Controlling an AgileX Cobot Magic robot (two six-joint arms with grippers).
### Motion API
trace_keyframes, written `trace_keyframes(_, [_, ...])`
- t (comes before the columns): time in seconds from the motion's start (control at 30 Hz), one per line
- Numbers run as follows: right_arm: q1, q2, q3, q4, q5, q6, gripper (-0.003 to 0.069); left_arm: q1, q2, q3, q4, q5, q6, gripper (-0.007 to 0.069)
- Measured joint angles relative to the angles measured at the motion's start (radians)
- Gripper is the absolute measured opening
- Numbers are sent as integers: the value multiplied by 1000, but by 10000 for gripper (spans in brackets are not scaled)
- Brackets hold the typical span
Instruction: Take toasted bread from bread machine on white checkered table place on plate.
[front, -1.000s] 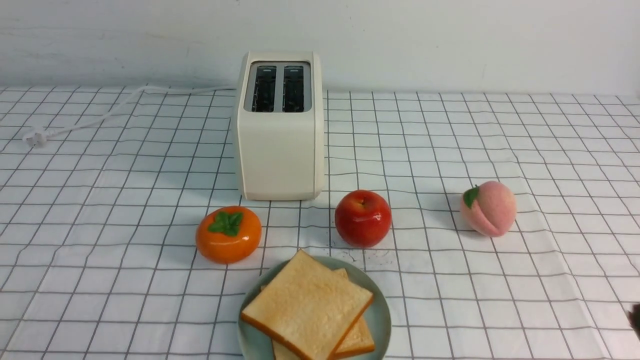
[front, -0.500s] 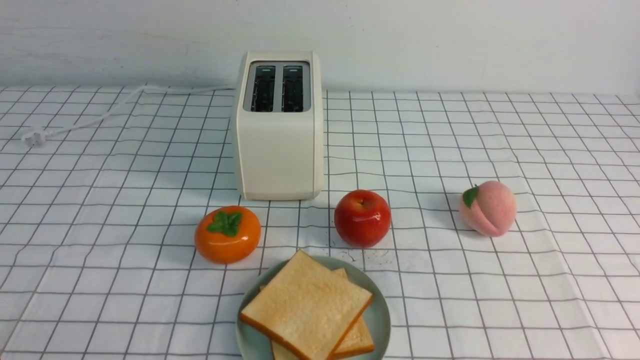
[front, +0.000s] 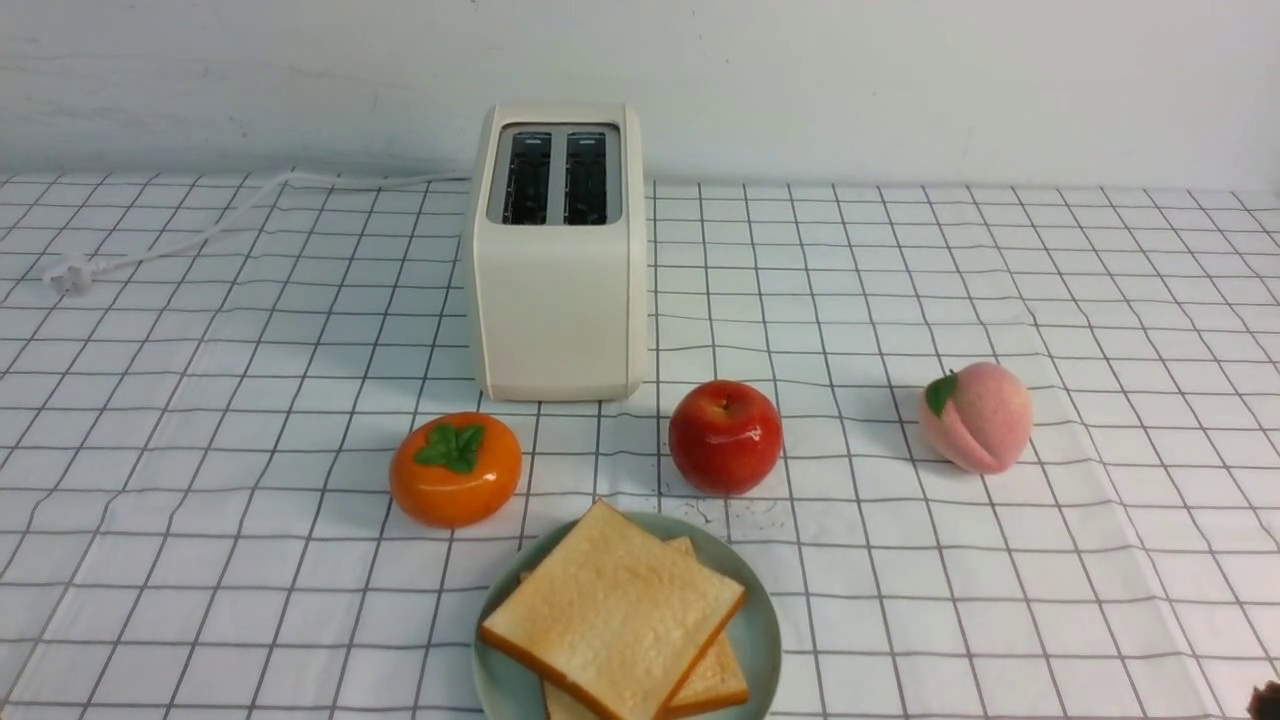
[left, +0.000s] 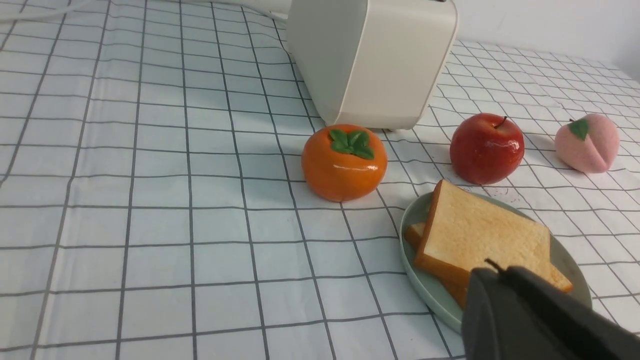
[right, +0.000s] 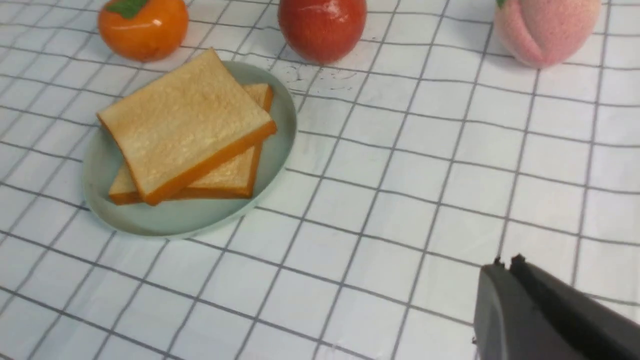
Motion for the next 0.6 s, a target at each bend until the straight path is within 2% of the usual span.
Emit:
trace_keyframes(0.13, [-95, -80, 58, -21, -42, -26, 8, 0, 0, 0, -1, 0, 0, -13])
trace_keyframes(0.17, [-155, -121, 101, -16, -59, -32, 6, 0, 0, 0, -1, 0, 0, -13])
trace_keyframes(0.3, [-286, -259, 213, 4, -104, -54, -1, 0, 0, 0, -1, 0, -1, -13])
trace_keyframes(0.47, [-359, -396, 406, 3, -210, -101, -7, 0, 1, 0, -4, 1, -1, -13])
trace_keyframes(0.6, [-367, -401, 422, -4, -216, -109, -7, 0, 1, 0, -4, 1, -1, -13])
